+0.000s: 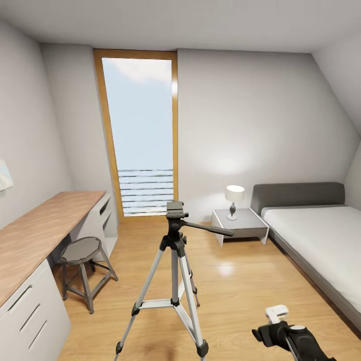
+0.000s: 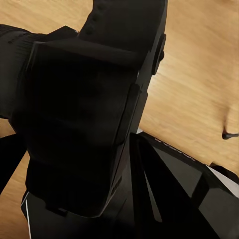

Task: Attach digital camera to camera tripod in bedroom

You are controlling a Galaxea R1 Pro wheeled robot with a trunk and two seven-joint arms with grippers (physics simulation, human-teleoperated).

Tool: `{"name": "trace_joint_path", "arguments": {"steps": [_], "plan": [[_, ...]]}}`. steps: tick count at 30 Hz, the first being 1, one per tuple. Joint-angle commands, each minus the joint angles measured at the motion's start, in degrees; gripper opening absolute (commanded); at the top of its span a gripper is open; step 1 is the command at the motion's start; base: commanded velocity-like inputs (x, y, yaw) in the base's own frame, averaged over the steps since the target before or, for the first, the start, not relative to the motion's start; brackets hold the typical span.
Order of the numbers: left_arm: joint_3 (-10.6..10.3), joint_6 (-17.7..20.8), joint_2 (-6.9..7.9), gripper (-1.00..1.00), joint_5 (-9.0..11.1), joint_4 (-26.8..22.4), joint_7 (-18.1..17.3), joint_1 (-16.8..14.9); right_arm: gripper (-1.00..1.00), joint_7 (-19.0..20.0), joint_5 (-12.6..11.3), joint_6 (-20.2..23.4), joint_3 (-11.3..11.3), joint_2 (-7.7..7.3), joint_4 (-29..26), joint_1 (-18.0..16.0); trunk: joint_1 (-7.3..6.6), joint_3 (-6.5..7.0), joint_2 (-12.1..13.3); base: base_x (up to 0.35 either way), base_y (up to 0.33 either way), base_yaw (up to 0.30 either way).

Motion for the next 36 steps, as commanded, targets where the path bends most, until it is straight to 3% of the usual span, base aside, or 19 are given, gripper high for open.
{"name": "trace_joint_path", "arguments": {"steps": [1,7,9,13,14,18,28,36], "plan": [[-0.5,0.2,0.01,-1.00,0.4,0.0,0.3,0.0,1.00,2.3,0.6,0.7,-0.2,0.06,-1.4,-0.4,0.02,-0.03,0.0,0.000,0.000,0.000],[-0.5,0.2,-0.02,-1.00,0.4,-0.1,0.3,0.0,1.00,13.7,0.7,2.4,-0.1,0.27,-10.0,-1.8,0.02,-0.03,0.0,0.000,0.000,0.000],[-0.5,0.2,-0.03,-1.00,0.4,-0.1,0.3,0.0,1.00,20.9,0.8,2.6,0.1,0.35,-12.9,-2.0,0.02,-0.03,0.0,0.000,0.000,0.000],[-0.5,0.2,-0.03,-1.00,0.4,-0.1,0.3,0.0,1.00,26.7,1.0,2.3,0.7,0.35,-13.9,-2.1,0.02,-0.03,0.0,0.000,0.000,0.000],[-0.5,0.2,-0.03,-1.00,0.4,-0.1,0.3,0.0,1.00,29.4,1.1,2.2,1.5,0.37,-14.1,-2.1,0.02,-0.03,0.0,0.000,0.000,0.000],[-0.5,0.2,-0.02,-1.00,0.4,-0.1,0.3,0.0,1.00,33.7,1.2,2.0,3.4,0.49,-15.0,-2.1,0.02,-0.03,0.0,0.000,0.000,0.000],[-0.5,0.2,0.04,-1.00,0.4,-0.1,0.3,0.0,1.00,35.5,1.4,0.0,4.8,2.66,-15.9,-2.1,0.02,-0.03,0.0,0.000,0.000,0.000],[-0.5,0.2,0.05,-1.00,0.4,-0.1,0.3,0.0,1.00,32.9,1.1,0.0,4.2,3.96,-15.8,-2.1,0.02,-0.03,0.0,0.000,0.000,0.000]]}}
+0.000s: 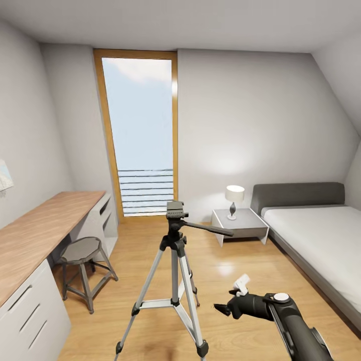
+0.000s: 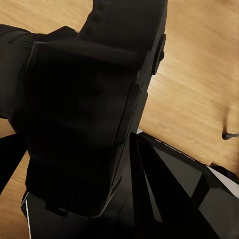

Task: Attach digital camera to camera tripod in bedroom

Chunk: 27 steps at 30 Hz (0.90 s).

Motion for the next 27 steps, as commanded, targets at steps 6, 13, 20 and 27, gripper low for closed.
{"name": "trace_joint_path", "arguments": {"steps": [6,13,20,27], "plan": [[-0.5,0.2,0.00,-1.00,0.4,-0.1,0.3,0.0,1.00,-11.8,-0.2,3.8,-4.0,0.34,0.0,0.0,0.02,-0.14,0.0,0.000,0.000,0.000],[-0.5,0.2,0.00,-1.00,0.4,-0.1,0.3,0.0,1.00,-14.5,-0.3,4.7,-4.6,0.36,0.1,0.0,0.02,-0.67,0.0,0.000,0.000,0.000],[-0.5,0.2,0.00,-1.00,0.4,-0.1,0.3,0.0,1.00,-14.7,-0.2,4.8,-4.9,0.28,0.1,0.0,0.02,-1.31,0.0,0.000,0.000,0.000],[-0.5,0.2,0.00,-1.00,0.4,-0.1,0.3,0.0,1.00,-14.7,-0.2,4.8,-5.0,0.29,0.1,0.0,0.02,-1.95,0.0,0.000,0.000,0.000]]}}
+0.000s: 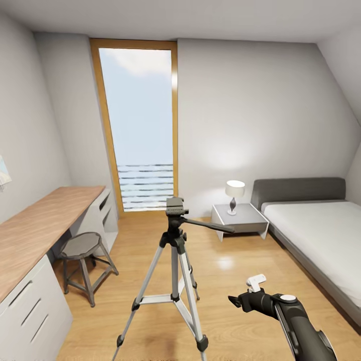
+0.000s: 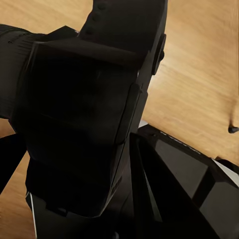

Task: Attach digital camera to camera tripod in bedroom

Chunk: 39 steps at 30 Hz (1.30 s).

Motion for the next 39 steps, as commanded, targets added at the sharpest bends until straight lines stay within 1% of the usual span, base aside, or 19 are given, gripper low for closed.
{"name": "trace_joint_path", "arguments": {"steps": [1,39], "plan": [[-0.5,0.2,0.00,-1.00,0.4,-0.1,0.3,0.0,1.00,0.5,0.5,0.1,-0.2,0.03,-0.1,0.0,0.02,-0.12,-0.1,0.000,0.000,0.000],[-0.6,0.2,0.01,-1.00,0.4,-0.1,0.3,0.0,1.00,-0.1,0.6,0.1,-0.1,-0.29,-0.2,0.0,0.02,-3.63,-0.1,0.000,0.000,0.000]]}}
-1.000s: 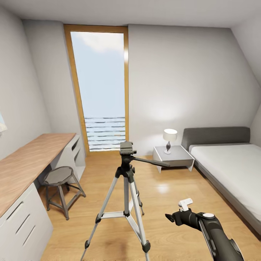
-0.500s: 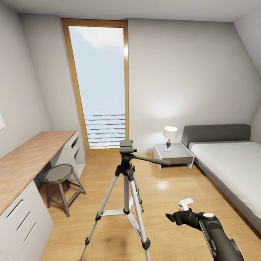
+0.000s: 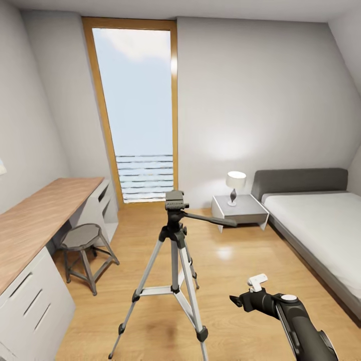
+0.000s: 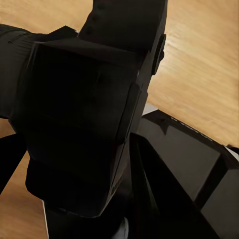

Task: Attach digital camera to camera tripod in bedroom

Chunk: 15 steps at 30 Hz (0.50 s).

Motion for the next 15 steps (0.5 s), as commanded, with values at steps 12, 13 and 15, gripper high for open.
{"name": "trace_joint_path", "arguments": {"steps": [12,13,15], "plan": [[-0.5,0.2,-0.02,-1.00,0.3,-0.1,0.3,-0.1,1.00,0.5,0.4,0.1,-0.1,0.02,0.1,-0.1,0.03,-1.25,-0.1,0.000,0.000,0.000],[-0.5,0.2,-0.02,-1.00,0.3,-0.1,0.3,-0.1,1.00,0.5,0.4,0.1,-0.1,0.02,0.1,-0.1,0.03,-1.34,-0.1,0.000,0.000,0.000],[-0.5,0.2,0.01,-1.00,0.3,-0.1,0.3,-0.1,1.00,0.5,0.4,0.1,-0.1,-0.01,0.1,-0.1,0.03,-1.52,-0.1,0.000,0.000,0.000]]}}
